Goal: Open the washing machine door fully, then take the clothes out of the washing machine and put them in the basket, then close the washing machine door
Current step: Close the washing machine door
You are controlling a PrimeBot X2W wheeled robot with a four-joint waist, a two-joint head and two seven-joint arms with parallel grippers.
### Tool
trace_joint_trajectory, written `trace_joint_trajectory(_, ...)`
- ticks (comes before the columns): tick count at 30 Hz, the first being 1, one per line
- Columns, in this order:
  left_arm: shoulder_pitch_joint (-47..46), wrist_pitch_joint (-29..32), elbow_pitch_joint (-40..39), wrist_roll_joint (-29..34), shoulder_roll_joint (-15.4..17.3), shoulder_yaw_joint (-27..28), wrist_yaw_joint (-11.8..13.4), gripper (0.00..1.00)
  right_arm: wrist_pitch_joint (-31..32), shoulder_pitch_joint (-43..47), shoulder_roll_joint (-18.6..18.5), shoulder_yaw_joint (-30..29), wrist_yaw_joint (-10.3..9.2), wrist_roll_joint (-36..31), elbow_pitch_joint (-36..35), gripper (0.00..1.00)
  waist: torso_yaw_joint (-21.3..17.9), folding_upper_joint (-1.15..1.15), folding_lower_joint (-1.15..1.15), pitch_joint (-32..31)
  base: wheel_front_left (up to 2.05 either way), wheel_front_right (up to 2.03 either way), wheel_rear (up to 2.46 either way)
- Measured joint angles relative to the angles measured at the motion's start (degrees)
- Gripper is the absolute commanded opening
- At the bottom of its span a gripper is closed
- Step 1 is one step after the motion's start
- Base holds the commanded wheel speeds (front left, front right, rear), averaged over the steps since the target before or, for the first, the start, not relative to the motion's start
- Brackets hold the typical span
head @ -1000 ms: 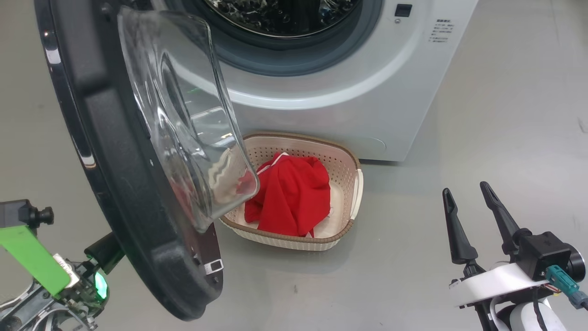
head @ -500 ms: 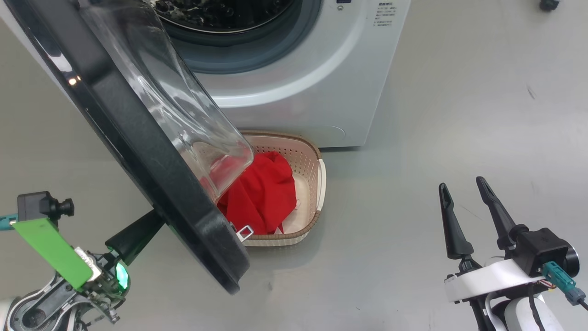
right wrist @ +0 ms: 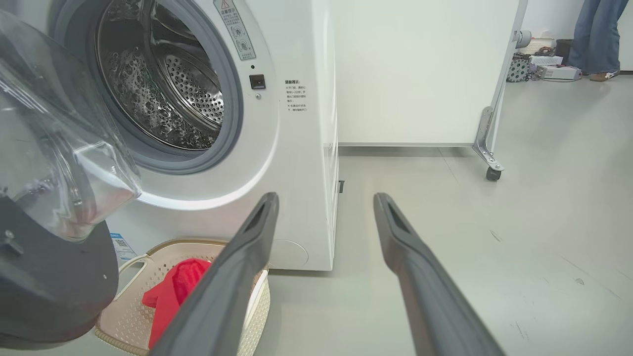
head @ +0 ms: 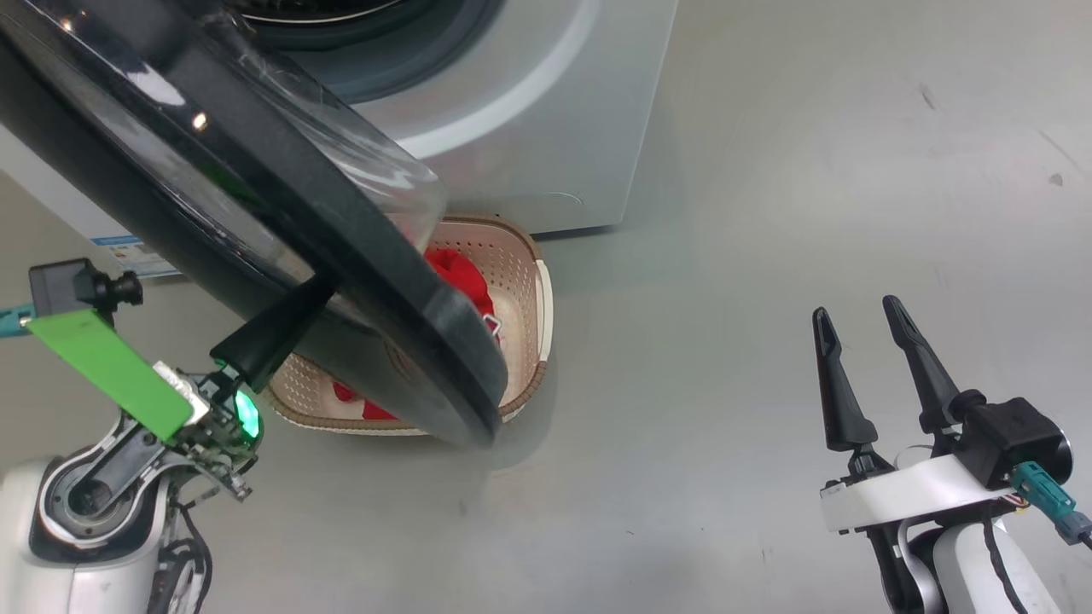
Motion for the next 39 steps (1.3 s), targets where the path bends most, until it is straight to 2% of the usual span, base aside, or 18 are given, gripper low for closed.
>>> trace_joint_trajectory(19,-16.76,-7.83,9.23,4.09,-3.26,1.29,0.31,0.00,-1.08,-4.28,0.82,-0.21,0.70,1.74,1.56,1.00,-7.21,0.00,0.00,6.67,0.00,0.00,0.00)
trace_joint_trajectory(32,-26.16,-13.74,17.40,7.54,-3.69,3.63,0.12,0.00,-1.58,-6.80,1.59,-0.14,1.19,2.31,3.36,1.00,-11.51,0.00,0.00,10.15,0.00,0.00,0.00)
trace_joint_trajectory(39,-29.64,-16.12,21.70,8.31,-4.07,3.79,-0.14,0.00,-1.60,-7.16,1.83,-0.30,1.19,2.32,4.10,1.00,-12.54,0.00,0.00,10.57,0.00,0.00,0.00)
